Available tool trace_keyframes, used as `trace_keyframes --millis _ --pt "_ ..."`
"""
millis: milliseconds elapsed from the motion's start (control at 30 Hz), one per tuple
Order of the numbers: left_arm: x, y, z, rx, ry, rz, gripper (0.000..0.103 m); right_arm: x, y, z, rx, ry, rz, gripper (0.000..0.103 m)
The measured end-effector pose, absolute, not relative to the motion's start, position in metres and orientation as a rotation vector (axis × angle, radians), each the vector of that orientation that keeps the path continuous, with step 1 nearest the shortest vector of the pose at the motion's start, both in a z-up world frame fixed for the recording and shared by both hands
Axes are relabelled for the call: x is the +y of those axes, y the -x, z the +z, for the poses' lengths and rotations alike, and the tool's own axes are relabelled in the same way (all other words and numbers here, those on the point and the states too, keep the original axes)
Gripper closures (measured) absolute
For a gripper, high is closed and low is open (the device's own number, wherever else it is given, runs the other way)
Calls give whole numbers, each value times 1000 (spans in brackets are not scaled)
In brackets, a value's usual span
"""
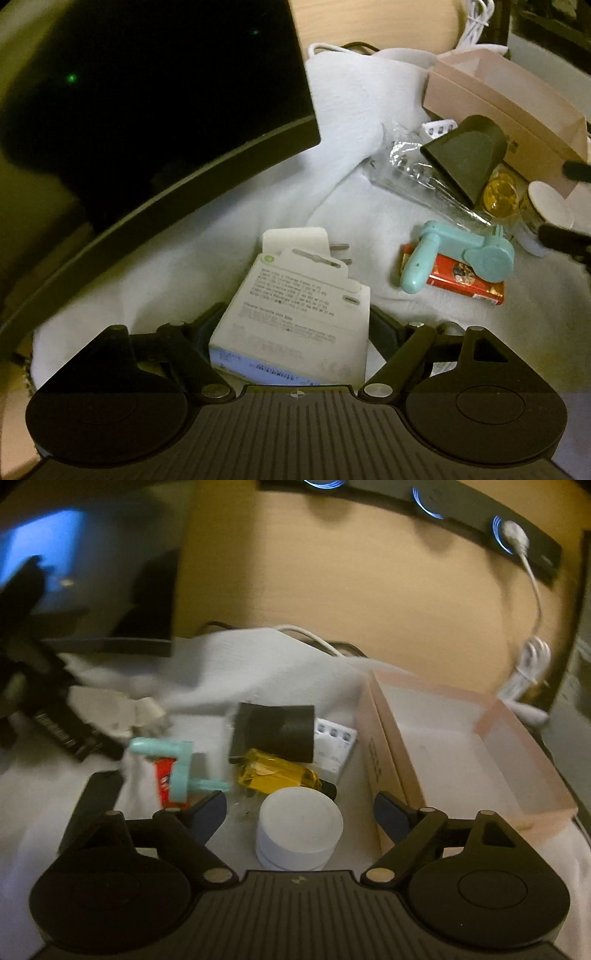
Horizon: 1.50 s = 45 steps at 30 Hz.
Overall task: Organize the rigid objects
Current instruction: 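Grasp the white round container with the right gripper while the left gripper grasps the white charger package, then place the white container in the pink box with the right gripper while the left drops the package there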
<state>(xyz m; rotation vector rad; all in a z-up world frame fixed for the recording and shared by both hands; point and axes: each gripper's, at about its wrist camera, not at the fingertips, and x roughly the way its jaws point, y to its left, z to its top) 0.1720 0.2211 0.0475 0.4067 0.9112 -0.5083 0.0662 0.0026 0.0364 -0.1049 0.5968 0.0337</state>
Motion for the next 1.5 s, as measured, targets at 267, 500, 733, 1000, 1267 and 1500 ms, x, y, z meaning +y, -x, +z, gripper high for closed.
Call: trace_keyframes --millis 267,500,733,1000,1267,1500 --pt "218 -166 52 883 -403 -457 24 -10 -73 24 718 37 48 48" --pt "191 -84 93 753 -299 -335 28 -60 -30 46 695 55 196 48" --pt "77 23 109 736 -152 -505 28 -146 41 64 642 225 226 48" --pt "-37 -38 157 553 66 -504 29 -220 70 82 583 235 108 48" --pt "-57 -125 148 630 302 -404 34 -233 75 89 586 175 61 48" --pt "9 -39 118 559 315 -331 34 -238 83 82 648 209 95 48"
